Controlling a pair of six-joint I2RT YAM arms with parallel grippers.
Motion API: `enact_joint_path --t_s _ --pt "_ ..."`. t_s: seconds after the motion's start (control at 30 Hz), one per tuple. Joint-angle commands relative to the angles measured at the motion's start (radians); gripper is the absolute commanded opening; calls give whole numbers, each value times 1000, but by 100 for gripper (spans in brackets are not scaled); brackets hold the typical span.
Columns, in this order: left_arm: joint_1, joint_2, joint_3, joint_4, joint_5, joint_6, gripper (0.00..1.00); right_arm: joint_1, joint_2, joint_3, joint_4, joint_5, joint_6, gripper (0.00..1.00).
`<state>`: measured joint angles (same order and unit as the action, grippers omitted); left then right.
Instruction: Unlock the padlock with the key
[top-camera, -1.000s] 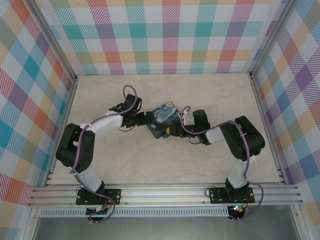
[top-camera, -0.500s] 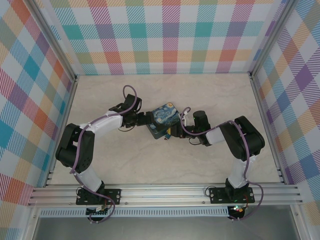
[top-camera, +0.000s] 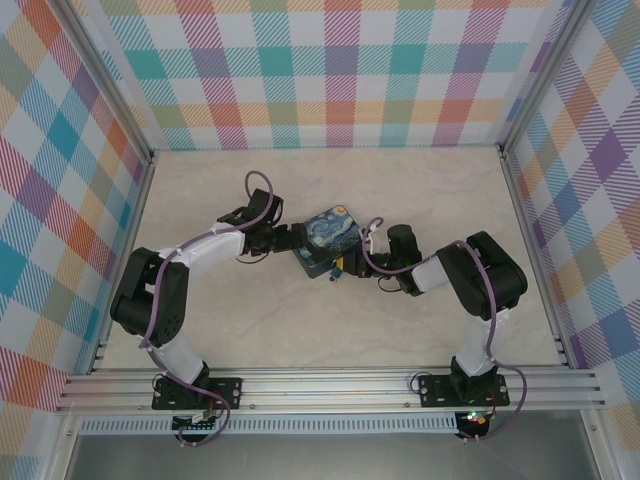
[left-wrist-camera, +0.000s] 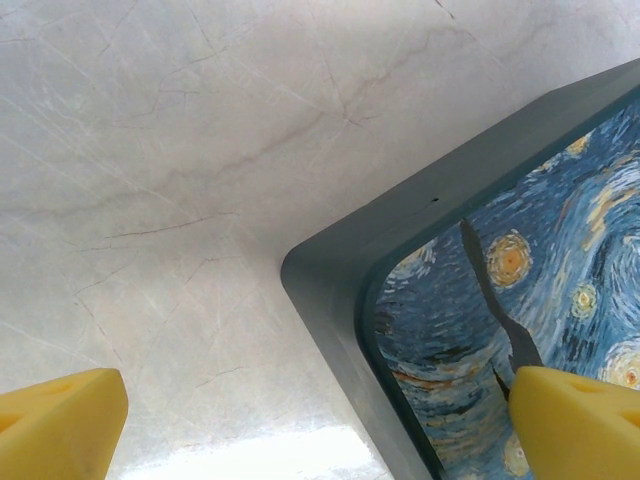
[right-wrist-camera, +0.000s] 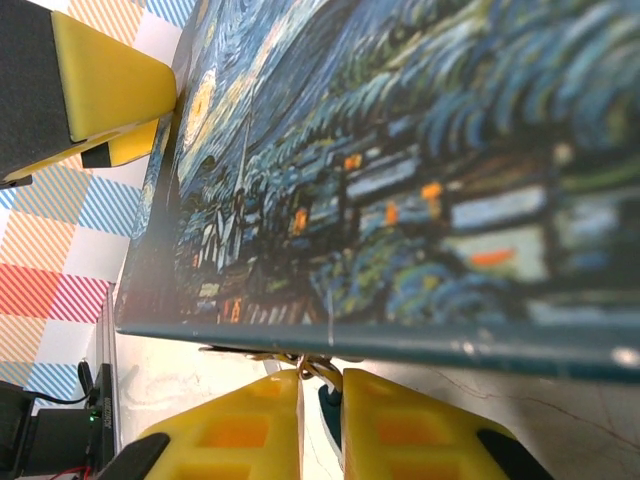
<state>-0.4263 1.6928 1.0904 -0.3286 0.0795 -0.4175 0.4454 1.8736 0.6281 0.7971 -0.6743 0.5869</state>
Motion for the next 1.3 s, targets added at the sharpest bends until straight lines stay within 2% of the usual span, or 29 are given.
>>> enact_joint_path --t_s 0.0,0.23,0.5,0.57,0.73,0.9,1.0,1.27 --pt "12 14 -46 -106 -40 5 97 4 15 -2 74 -12 14 12" --pt "12 4 -59 -106 -51 -2 97 3 0 -24 86 37 36 3" --pt "12 -5 -76 -102 -54 -12 97 -3 -16 -40 88 46 39 2" --pt "12 -7 -77 -101 -53 -16 97 -12 -28 -58 97 39 27 9" --pt "12 -6 -79 -98 -45 -18 97 -27 -41 -97 141 16 15 38" --pt "11 -2 -76 -96 -41 -19 96 -26 -9 -91 194 -4 46 55" --pt "11 0 -76 -97 -41 -20 96 -21 7 -72 192 -3 57 60" --pt "11 5 -73 -94 -34 -18 96 -4 38 -25 151 7 64 64"
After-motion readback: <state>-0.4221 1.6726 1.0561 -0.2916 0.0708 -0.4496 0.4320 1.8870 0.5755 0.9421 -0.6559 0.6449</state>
